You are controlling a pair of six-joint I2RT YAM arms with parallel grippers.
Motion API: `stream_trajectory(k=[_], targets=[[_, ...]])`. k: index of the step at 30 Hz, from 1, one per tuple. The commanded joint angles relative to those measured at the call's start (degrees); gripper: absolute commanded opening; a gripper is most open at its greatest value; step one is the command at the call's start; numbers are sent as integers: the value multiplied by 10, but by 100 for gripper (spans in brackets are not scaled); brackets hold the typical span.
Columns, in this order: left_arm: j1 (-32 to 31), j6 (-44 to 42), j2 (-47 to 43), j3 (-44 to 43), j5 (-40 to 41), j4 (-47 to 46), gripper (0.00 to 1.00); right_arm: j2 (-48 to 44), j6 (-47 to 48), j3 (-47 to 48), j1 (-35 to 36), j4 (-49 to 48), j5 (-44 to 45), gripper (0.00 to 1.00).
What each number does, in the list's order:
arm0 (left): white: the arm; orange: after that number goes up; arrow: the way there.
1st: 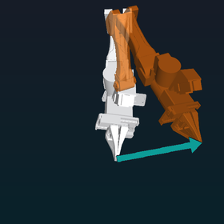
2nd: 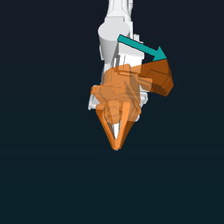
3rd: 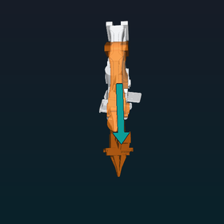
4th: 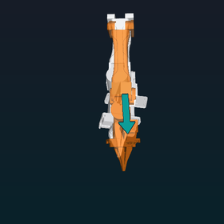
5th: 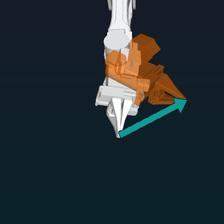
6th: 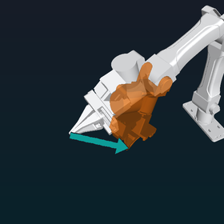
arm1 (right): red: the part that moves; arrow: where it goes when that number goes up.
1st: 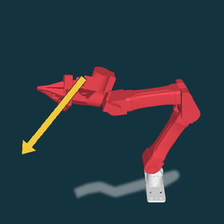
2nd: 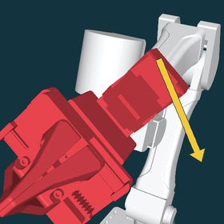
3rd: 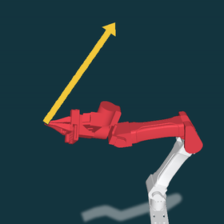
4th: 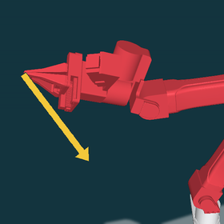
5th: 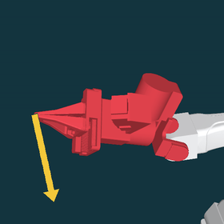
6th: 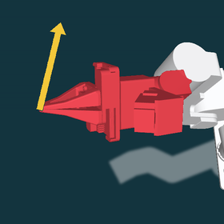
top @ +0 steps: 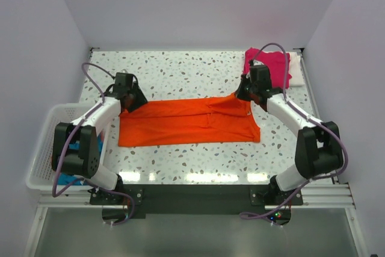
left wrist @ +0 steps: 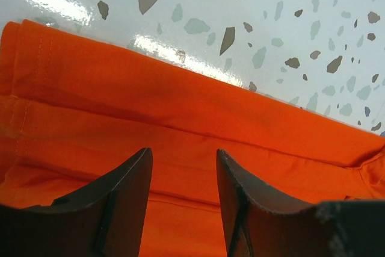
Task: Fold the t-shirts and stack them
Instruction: Fold the tshirt
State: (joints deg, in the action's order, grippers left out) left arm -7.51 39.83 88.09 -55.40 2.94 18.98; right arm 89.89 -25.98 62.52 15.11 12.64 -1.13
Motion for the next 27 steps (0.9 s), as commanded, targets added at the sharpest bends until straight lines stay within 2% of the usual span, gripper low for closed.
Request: stream_trajectory(k=[1, 13, 27], targets=[[12, 25, -17, -2, 22, 4, 51, -53, -20, -57, 7, -32, -27, 1], [58, 40, 15, -17, 30, 27, 48, -254, -38, -230, 20, -14, -70, 1], [68, 69, -1, 7, 87, 54, 43, -314, -52, -339, 30, -22, -73, 1]])
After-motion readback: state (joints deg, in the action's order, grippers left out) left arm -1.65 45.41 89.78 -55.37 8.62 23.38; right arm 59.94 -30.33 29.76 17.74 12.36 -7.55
